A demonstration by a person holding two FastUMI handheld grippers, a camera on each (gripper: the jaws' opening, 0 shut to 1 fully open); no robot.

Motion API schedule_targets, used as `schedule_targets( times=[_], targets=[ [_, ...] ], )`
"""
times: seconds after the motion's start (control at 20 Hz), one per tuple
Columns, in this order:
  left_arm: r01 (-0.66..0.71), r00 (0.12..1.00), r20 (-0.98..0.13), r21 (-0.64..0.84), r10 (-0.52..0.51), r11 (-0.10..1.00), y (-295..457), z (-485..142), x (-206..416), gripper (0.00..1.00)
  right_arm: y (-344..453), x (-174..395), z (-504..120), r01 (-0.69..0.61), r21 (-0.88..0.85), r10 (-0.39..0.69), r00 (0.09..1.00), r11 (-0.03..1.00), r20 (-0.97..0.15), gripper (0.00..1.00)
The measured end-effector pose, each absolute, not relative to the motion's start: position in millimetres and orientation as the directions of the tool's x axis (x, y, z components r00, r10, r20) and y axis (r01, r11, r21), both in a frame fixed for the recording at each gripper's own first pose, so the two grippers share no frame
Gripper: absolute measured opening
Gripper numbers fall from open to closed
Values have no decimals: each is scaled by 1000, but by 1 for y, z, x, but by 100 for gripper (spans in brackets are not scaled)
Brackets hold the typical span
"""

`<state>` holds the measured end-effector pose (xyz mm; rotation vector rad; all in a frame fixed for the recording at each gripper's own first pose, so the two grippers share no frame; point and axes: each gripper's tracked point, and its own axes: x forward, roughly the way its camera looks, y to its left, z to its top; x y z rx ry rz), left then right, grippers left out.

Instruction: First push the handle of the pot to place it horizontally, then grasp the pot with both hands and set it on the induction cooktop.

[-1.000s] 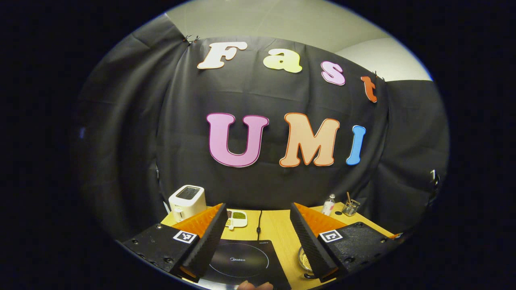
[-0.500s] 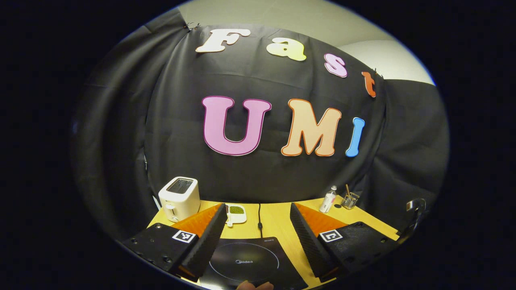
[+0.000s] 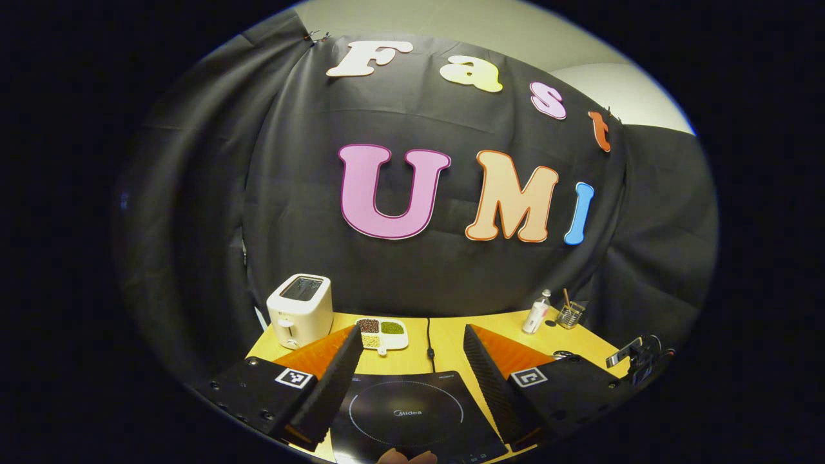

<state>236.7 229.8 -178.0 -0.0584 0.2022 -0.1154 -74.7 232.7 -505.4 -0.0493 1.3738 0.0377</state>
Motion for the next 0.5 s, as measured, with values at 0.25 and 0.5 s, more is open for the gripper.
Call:
schedule_targets(
  times=[0.25, 0.5],
  targets=[
    [83, 974, -204, -75, -97, 994, 239, -182, 233, 95, 250, -63, -509, -50, 20, 29, 195, 999, -980, 3],
    [84, 973, -208, -77, -99, 993, 243, -184, 231, 96, 279, -47, -515, -46, 67, 74, 197, 997, -978, 0]
  ],
)
